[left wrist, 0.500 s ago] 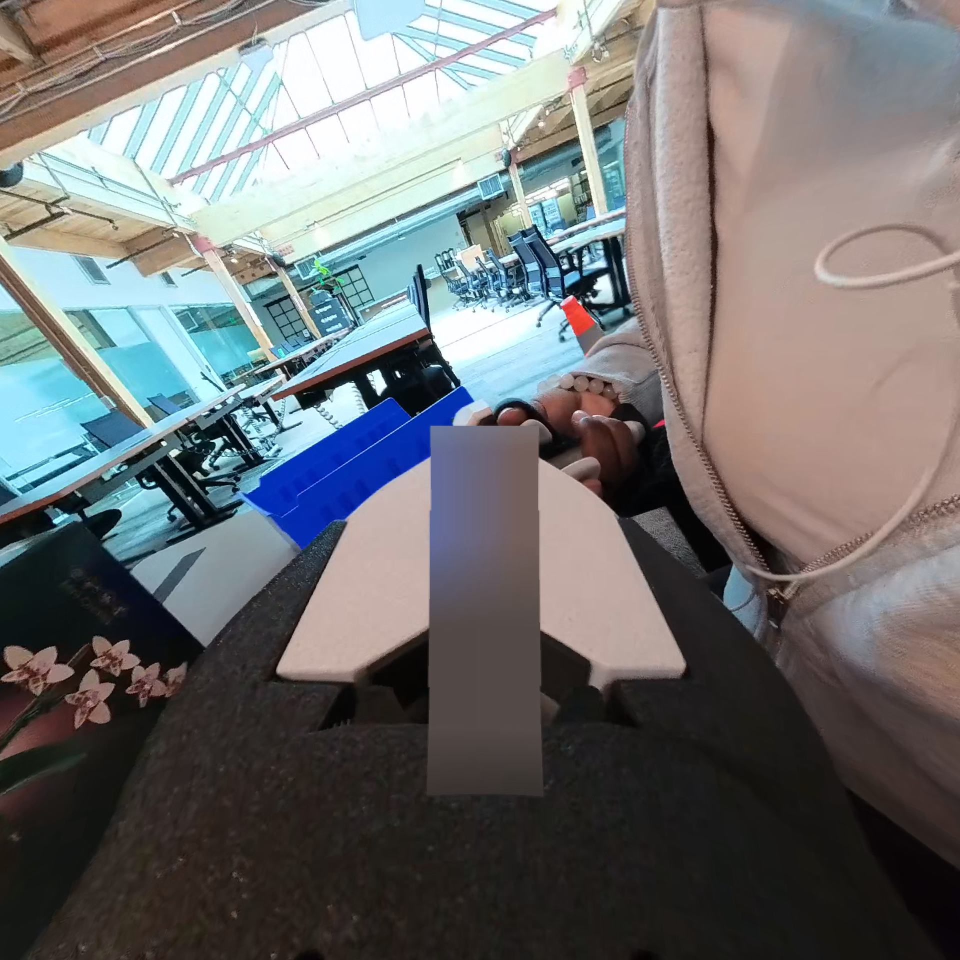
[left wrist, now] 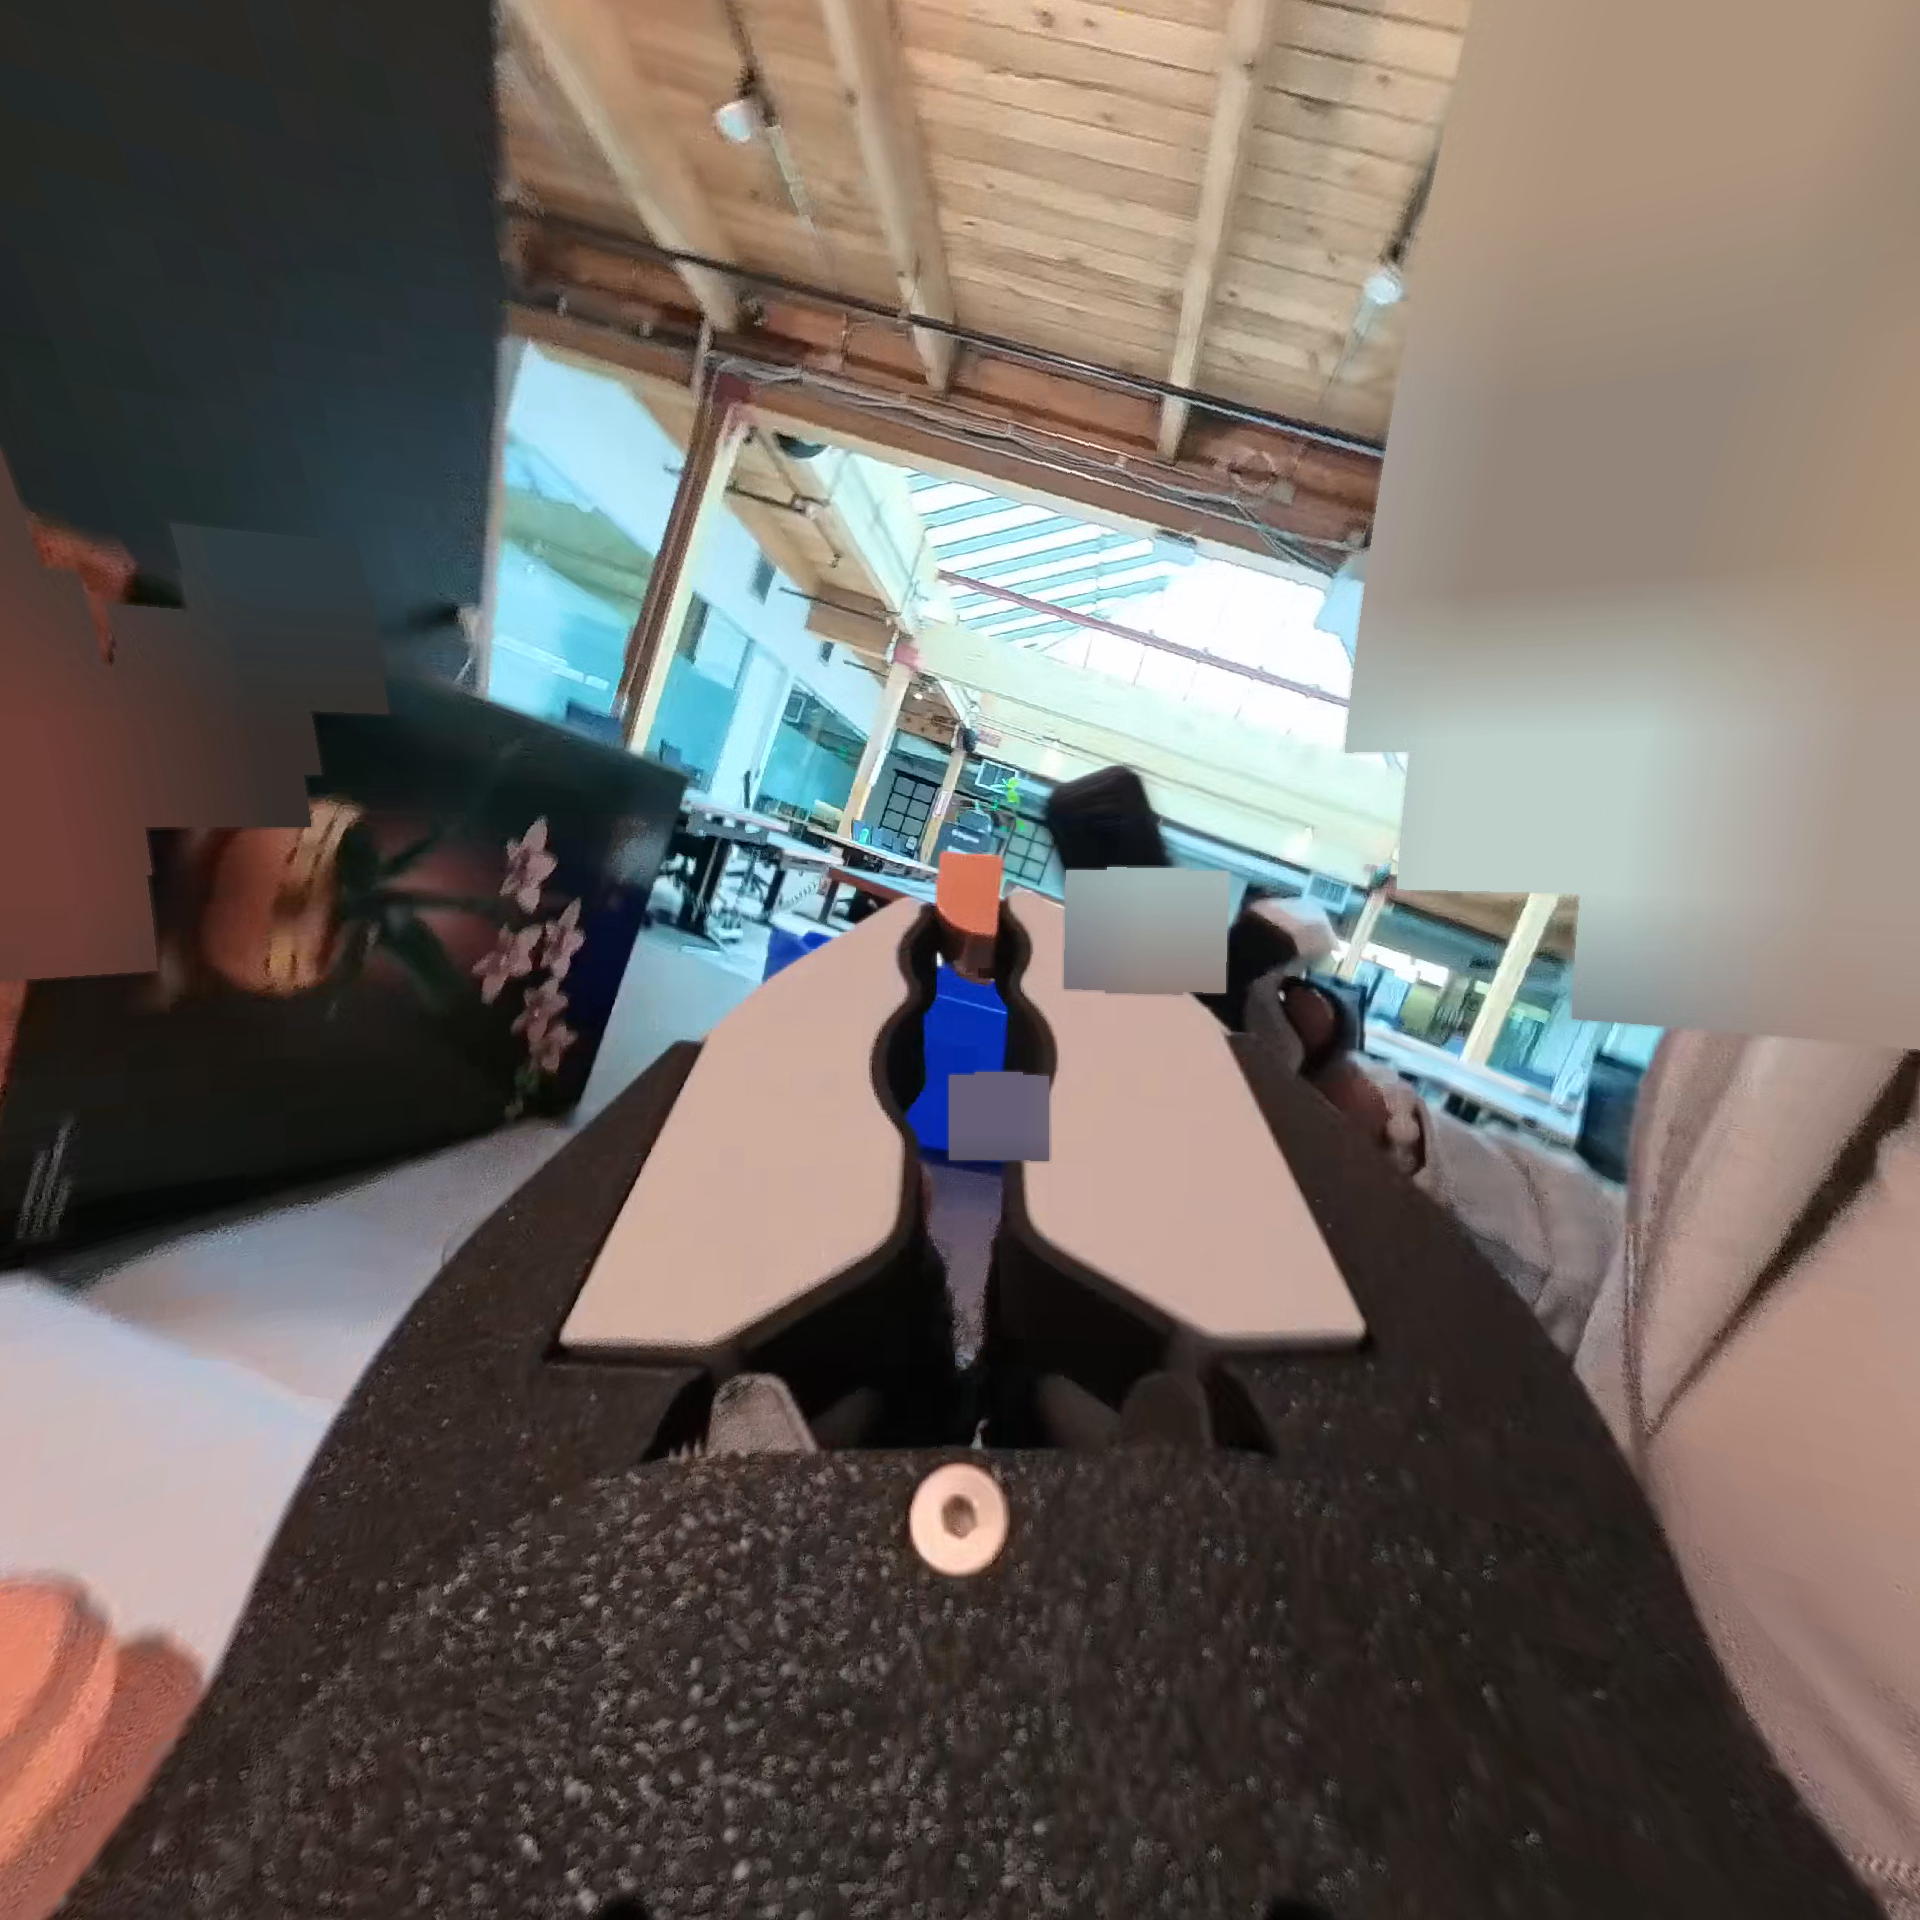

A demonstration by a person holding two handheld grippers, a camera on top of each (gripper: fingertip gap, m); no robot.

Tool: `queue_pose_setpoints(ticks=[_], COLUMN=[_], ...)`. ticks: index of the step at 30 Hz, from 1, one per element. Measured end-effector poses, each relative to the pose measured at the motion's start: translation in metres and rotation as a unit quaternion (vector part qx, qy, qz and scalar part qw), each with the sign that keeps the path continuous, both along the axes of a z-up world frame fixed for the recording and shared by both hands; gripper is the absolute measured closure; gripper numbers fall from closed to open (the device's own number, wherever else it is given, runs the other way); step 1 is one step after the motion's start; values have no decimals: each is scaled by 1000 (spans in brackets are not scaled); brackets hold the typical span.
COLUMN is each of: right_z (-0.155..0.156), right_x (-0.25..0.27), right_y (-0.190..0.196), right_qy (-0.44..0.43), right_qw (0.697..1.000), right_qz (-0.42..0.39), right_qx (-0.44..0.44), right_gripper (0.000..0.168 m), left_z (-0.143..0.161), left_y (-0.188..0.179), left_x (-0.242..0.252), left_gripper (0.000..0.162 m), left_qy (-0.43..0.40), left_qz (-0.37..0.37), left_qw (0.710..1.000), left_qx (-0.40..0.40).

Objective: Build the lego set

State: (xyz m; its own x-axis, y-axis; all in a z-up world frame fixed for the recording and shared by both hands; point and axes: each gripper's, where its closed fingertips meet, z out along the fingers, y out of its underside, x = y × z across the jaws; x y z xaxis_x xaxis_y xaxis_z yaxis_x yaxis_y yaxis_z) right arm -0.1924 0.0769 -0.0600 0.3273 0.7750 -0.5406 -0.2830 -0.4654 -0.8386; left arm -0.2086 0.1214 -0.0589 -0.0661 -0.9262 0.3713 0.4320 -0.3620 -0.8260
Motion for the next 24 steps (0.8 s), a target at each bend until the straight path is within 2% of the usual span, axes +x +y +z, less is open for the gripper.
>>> queue_pose_setpoints(ticks=[3, 5, 7, 9, 14, 16, 20, 24], right_z=[2, 0, -7, -15, -14, -15, -16, -22], right_x=[12, 14, 5, -3, -3, 2, 12, 18], right_y=[24, 34, 35, 34, 33, 32, 28, 25], right_qy=[-128, -178, -200, -199, -109, -80, -51, -63], right_qw=[973, 953, 953, 965, 991, 995, 997, 996], right_qz=[-128, -171, -148, -104, -47, -46, -54, -65], right_qx=[142, 177, 173, 140, 60, 44, 35, 19], right_gripper=[103, 97, 110, 127, 141, 152, 157, 159], left_z=[-13, -17, -18, -16, -13, -12, -16, -20], left_y=[14, 15, 12, 9, -1, -6, -16, -20], left_x=[-1, 0, 4, 7, 15, 18, 26, 33], left_gripper=[153, 153, 154, 153, 153, 153, 153, 152], left_qy=[-12, -30, -39, -50, -52, -50, -23, -5], left_qz=[-28, -61, -92, -123, -158, -171, -179, -182], left_qw=[993, 983, 974, 966, 961, 959, 962, 962], left_qx=[-115, -169, -204, -223, -222, -219, -204, -204])
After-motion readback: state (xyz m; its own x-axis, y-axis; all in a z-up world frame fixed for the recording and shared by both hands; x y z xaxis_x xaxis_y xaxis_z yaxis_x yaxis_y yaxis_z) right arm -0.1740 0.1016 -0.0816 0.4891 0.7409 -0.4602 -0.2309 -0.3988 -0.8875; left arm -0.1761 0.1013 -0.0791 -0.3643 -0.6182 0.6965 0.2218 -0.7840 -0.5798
